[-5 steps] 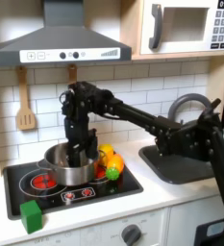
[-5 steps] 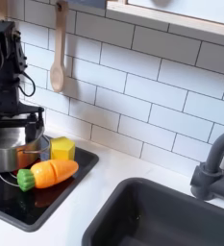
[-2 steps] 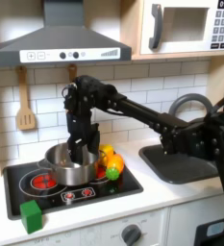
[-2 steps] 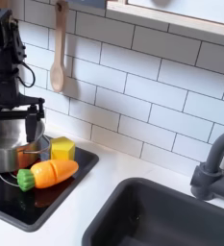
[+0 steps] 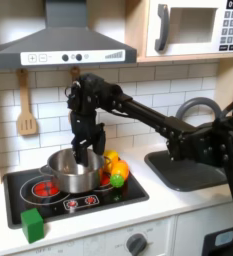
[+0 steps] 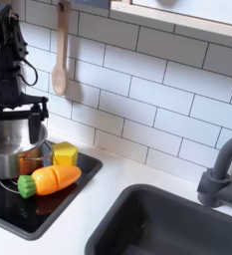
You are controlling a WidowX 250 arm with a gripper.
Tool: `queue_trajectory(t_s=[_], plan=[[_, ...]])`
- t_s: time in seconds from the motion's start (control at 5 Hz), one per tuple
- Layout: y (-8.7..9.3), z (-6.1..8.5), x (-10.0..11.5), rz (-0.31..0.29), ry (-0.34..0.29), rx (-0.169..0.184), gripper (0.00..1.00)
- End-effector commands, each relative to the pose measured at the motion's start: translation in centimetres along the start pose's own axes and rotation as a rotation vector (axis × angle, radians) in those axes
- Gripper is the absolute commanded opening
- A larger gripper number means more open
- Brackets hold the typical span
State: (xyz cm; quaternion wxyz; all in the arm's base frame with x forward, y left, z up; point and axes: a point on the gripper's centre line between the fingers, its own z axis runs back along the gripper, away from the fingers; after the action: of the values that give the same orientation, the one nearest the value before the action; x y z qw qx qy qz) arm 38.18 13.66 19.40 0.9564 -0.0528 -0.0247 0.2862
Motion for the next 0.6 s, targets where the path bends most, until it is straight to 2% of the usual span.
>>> queue_trajectory(t_s=[0.0, 0.2, 0.4], plan=[[0.0, 1.5, 0.4, -0.006, -0.046, 0.001, 1.00], [-0.2, 1.2, -0.5, -0.023, -0.019, 0.007, 1.00], [0.2, 0.1, -1.7, -0.035, 0.032, 0.016, 1.00]])
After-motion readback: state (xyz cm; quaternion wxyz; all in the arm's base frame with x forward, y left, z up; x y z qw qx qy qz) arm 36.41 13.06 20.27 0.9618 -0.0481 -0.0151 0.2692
